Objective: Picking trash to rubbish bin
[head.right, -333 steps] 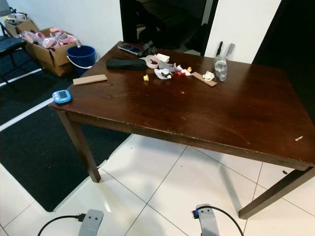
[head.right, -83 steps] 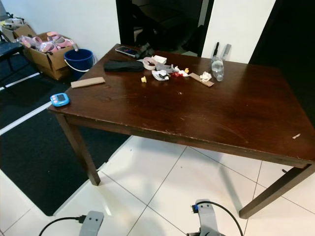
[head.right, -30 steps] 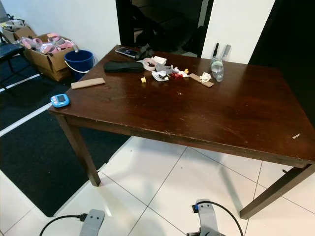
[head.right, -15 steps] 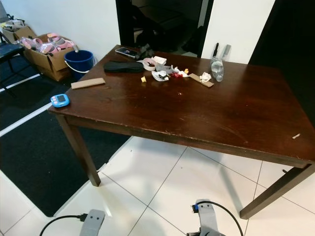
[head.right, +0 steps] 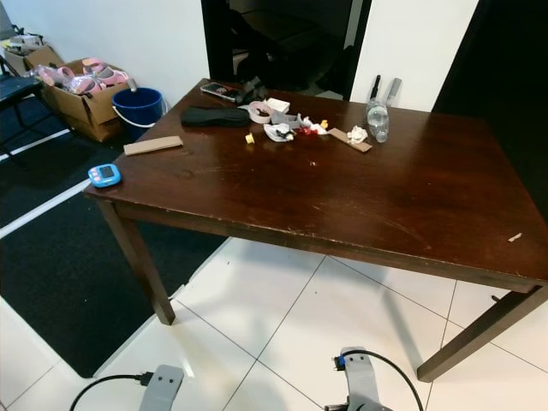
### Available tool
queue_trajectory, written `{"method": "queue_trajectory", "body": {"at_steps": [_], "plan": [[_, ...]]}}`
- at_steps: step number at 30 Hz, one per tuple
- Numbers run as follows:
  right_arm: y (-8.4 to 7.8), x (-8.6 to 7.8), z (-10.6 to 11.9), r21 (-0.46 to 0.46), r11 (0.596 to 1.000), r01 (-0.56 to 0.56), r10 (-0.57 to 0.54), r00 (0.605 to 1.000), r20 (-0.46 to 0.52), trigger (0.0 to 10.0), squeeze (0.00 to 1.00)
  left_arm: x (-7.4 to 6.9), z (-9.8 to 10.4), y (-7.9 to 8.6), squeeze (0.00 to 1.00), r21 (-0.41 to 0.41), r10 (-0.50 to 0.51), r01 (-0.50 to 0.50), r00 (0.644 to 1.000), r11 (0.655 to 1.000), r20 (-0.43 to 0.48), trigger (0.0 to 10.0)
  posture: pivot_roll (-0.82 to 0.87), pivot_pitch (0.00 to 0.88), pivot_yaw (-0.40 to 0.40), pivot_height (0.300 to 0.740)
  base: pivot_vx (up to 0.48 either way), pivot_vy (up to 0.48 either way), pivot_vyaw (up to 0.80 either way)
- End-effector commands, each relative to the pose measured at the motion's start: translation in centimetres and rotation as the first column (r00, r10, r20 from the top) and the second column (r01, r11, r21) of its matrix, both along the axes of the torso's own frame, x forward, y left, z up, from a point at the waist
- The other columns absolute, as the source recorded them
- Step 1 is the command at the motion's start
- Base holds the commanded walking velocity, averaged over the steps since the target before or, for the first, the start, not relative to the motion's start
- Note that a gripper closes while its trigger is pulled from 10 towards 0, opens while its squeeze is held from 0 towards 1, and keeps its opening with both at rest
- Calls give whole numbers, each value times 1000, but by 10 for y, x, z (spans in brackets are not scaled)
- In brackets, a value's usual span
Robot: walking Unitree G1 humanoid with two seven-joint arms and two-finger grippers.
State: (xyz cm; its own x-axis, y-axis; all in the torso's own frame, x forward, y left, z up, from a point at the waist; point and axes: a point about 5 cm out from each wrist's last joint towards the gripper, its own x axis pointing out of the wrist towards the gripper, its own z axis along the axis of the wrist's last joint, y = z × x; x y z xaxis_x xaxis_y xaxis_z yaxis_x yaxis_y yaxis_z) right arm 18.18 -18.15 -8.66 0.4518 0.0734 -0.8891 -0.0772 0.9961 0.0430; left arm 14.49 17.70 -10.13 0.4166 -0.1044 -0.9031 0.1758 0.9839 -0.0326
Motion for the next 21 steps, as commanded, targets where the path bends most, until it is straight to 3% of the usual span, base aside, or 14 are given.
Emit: {"method": "queue_trajectory", "body": {"at_steps": [1, 21], "plan": [[-2, -3, -1, -2, 1000, 10, -10, 1000, -16, 10000, 0, -7, -3, -3, 0, -3, -9, 9, 1000, 1000, -22, 10000, 74, 11, -43, 740, 0, 0, 0], [-3, -3, -1, -4, 1000, 8, -8, 1000, -16, 10000, 0, -9, -3, -2, 0, -4, 2, -3, 1000, 1000, -28, 10000, 77, 14, -45, 740, 0, 0, 0]]}}
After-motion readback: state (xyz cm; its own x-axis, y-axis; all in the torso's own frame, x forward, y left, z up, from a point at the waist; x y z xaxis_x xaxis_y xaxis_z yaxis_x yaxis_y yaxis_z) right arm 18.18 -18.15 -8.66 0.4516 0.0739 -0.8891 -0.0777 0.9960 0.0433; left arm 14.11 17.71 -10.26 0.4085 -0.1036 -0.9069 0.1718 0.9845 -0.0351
